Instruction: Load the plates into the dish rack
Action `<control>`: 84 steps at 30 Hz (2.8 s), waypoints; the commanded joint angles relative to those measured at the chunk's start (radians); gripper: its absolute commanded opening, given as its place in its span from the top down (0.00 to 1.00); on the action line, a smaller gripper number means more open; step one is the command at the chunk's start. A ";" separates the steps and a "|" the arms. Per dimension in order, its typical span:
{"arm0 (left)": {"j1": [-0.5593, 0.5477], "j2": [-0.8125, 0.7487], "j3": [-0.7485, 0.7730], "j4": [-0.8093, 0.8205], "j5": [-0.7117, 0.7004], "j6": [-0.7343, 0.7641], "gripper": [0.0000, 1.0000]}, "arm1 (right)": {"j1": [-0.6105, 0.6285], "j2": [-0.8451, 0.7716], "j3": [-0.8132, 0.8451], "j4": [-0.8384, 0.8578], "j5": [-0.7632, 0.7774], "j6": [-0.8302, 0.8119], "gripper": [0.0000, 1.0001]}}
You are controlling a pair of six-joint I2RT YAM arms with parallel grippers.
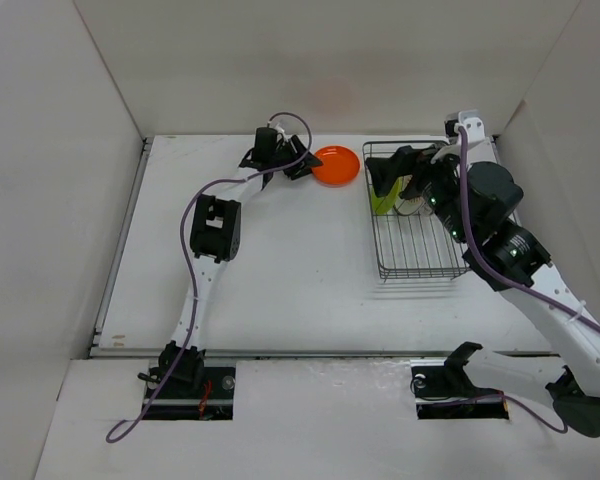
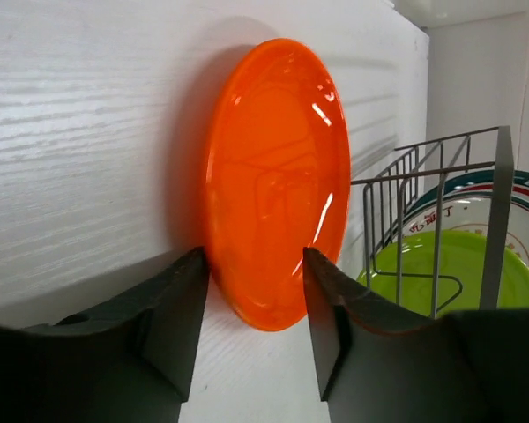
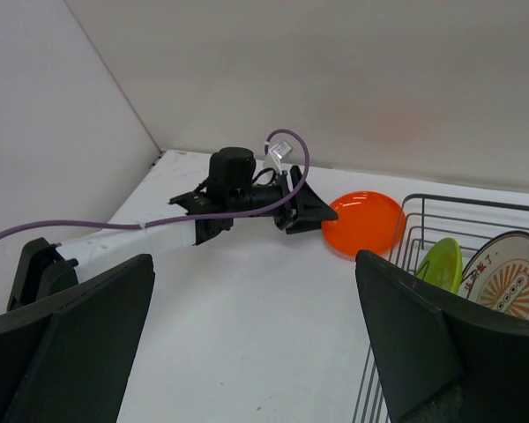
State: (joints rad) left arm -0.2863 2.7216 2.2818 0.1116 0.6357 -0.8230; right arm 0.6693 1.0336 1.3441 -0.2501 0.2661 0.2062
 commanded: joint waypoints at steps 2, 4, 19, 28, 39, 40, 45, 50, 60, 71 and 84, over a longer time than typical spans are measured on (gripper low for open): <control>-0.007 0.026 -0.031 -0.041 -0.025 -0.022 0.61 | 0.009 -0.027 -0.008 0.046 0.002 0.013 0.00; -0.007 0.026 -0.041 -0.030 -0.025 -0.047 0.68 | 0.009 -0.027 -0.017 0.046 0.002 0.022 0.00; 0.030 -0.035 -0.120 0.029 0.062 -0.028 1.00 | 0.006 -0.027 -0.056 0.037 0.021 0.022 0.00; 0.191 -0.221 -0.205 0.189 0.427 0.048 1.00 | -0.056 0.060 -0.056 0.078 -0.159 0.013 0.00; 0.269 -0.652 -0.433 -0.050 0.622 0.402 1.00 | -0.198 0.366 0.061 0.264 -0.435 0.065 0.00; 0.269 -0.692 -0.433 -0.131 0.610 0.436 1.00 | -0.198 0.393 0.073 0.279 -0.448 0.079 0.02; 0.217 -0.770 -0.424 -0.296 0.542 0.608 1.00 | -0.198 0.491 0.121 0.370 -0.490 0.145 0.03; 0.184 -0.816 -0.446 -0.314 0.542 0.619 1.00 | -0.189 0.542 0.121 0.440 -0.524 0.196 0.06; 0.121 -0.870 -0.502 -0.198 0.552 0.535 1.00 | -0.200 0.533 0.037 0.535 -0.588 0.288 0.58; 0.121 -0.919 -0.512 -0.197 0.542 0.525 1.00 | -0.180 0.572 0.007 0.535 -0.588 0.288 0.44; 0.141 -0.930 -0.524 -0.237 0.440 0.535 0.25 | -0.162 0.458 0.035 0.363 -0.379 0.228 1.00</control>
State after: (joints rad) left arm -0.1551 1.8553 1.7439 -0.1326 1.1038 -0.2836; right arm 0.4931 1.5860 1.3457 0.1944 -0.2291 0.4877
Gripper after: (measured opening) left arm 0.460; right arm 0.185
